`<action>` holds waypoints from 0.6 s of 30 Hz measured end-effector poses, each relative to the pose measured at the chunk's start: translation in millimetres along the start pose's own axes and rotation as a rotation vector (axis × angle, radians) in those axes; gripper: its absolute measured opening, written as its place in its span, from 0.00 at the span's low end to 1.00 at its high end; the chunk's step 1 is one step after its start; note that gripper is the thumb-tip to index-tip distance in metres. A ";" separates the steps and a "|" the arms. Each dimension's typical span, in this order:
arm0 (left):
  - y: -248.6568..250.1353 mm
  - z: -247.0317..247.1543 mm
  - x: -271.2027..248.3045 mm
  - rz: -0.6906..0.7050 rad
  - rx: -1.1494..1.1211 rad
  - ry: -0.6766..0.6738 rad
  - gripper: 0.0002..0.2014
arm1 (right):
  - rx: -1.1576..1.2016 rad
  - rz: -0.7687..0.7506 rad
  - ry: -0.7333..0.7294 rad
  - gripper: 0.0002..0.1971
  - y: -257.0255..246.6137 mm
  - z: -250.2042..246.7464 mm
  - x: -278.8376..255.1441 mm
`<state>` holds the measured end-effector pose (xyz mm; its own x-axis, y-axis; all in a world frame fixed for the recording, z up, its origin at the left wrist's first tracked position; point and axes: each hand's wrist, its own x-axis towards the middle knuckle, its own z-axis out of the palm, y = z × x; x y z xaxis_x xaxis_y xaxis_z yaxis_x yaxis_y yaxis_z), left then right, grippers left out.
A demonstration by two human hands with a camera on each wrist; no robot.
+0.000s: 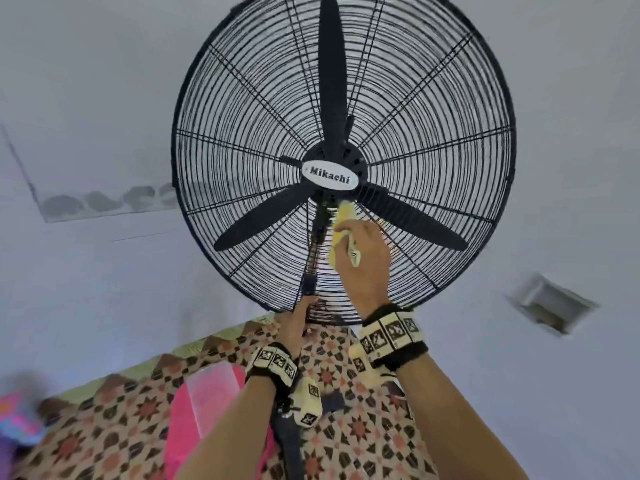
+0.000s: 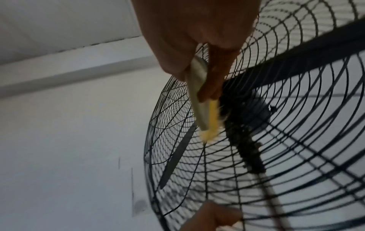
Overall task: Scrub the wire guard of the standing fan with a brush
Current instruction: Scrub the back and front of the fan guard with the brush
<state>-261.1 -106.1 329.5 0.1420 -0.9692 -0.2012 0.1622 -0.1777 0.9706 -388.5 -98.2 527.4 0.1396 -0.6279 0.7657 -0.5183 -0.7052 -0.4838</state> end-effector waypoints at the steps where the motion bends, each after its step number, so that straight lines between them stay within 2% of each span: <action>1: 3.8 1.6 -3.5 -0.049 -0.045 -0.013 0.18 | 0.054 -0.031 -0.058 0.09 -3.2 3.6 -2.3; 3: 4.1 4.1 -7.7 -0.098 -0.180 0.024 0.03 | 0.059 -0.090 -0.222 0.09 -2.8 9.4 -8.0; 4: 5.3 6.1 -6.8 -0.152 -0.283 0.064 0.03 | 0.016 -0.091 -0.244 0.09 1.5 10.3 -10.7; 7: 8.9 7.8 -4.2 -0.212 -0.301 0.099 0.09 | -0.137 -0.012 -0.104 0.09 9.2 5.0 -15.4; 9: 11.2 7.7 -3.3 -0.230 -0.289 0.121 0.10 | -0.137 0.010 -0.043 0.08 5.6 2.0 -14.7; 10: 11.8 7.9 -1.1 -0.226 -0.294 0.142 0.11 | -0.080 -0.011 -0.059 0.08 2.4 1.5 -12.8; 12: 8.9 9.3 1.9 -0.208 -0.322 0.158 0.12 | 0.009 -0.098 -0.185 0.08 0.1 1.1 -10.5; 14: 6.4 10.6 3.1 -0.207 -0.340 0.151 0.12 | 0.003 -0.147 -0.300 0.09 5.6 -2.3 -7.5; 15: 5.7 10.3 3.3 -0.208 -0.327 0.137 0.11 | -0.007 -0.122 -0.303 0.10 8.4 -6.0 -5.3; 18: 9.9 9.2 0.3 -0.194 -0.330 0.149 0.12 | -0.096 -0.053 -0.192 0.12 10.9 -16.8 3.5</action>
<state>-268.4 -109.7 340.3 0.2142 -0.8834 -0.4168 0.5009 -0.2670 0.8233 -407.9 -102.5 531.9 0.3223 -0.6485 0.6896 -0.5829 -0.7099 -0.3952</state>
